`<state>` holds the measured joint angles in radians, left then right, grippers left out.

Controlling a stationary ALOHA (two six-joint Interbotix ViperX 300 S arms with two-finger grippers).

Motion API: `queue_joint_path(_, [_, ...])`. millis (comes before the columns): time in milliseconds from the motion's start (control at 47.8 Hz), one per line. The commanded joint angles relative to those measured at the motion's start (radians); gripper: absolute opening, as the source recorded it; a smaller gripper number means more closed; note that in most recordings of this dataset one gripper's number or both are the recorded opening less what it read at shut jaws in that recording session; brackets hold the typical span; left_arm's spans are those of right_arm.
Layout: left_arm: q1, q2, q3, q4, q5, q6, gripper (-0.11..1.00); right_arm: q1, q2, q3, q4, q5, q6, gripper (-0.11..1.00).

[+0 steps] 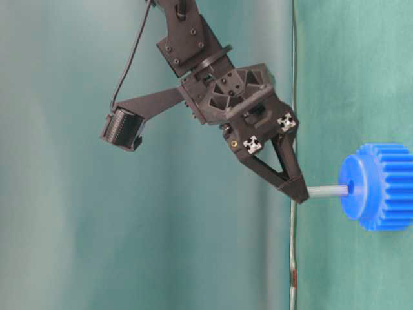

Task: Insert the shaft placed at a random location into the center hole of the medium gear at another random location.
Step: 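Align the held shaft over the gear hole and lower it in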

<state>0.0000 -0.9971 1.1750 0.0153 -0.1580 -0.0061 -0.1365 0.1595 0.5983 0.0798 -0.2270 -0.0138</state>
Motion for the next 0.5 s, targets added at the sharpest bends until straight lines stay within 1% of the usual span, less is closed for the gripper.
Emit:
queue_joint_path(0, [0.002,0.005,-0.028,0.003,-0.006,-0.002,0.0,0.002,-0.032,-0.015,0.005,-0.005,0.009,0.13])
queue_joint_path(251, [0.002,0.006,-0.028,0.002,-0.006,-0.002,0.0,0.002,-0.092,-0.011,0.002,0.006,0.006,0.13])
queue_joint_path(481, [0.002,0.005,-0.028,0.003,-0.006,-0.002,0.0,0.005,-0.097,-0.011,0.0,0.02,0.006,0.13])
